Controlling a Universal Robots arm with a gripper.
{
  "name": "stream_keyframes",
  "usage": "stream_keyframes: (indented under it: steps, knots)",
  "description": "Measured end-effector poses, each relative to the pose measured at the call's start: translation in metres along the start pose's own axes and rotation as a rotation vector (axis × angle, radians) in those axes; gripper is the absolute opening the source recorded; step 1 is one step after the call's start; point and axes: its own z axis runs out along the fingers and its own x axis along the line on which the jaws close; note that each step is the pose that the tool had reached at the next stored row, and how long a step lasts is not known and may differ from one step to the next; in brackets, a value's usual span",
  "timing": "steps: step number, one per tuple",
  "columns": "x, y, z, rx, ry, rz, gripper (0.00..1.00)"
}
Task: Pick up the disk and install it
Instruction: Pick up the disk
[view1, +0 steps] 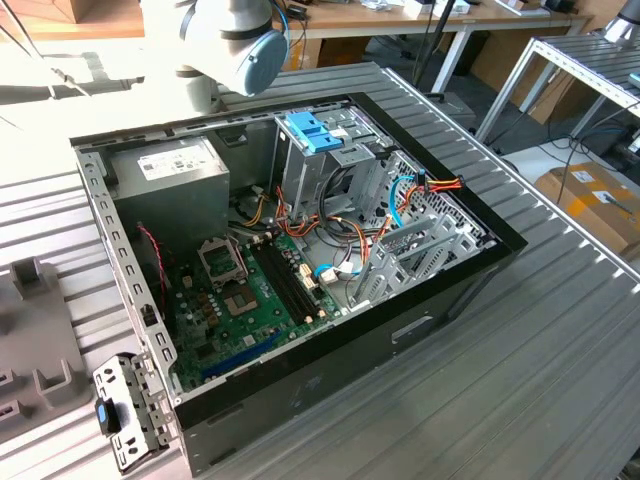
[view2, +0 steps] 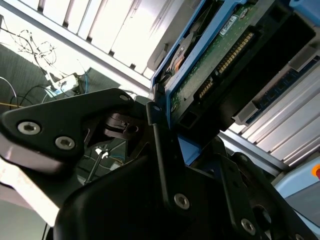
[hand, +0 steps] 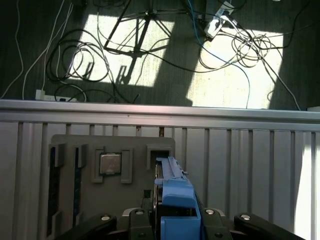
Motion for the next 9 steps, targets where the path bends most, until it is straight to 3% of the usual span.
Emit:
stream_keyframes:
  steps: [9]
  knots:
    - [-0.0003, 0.0007, -0.0109, 0.0000, 0.0000, 0.000, 0.37]
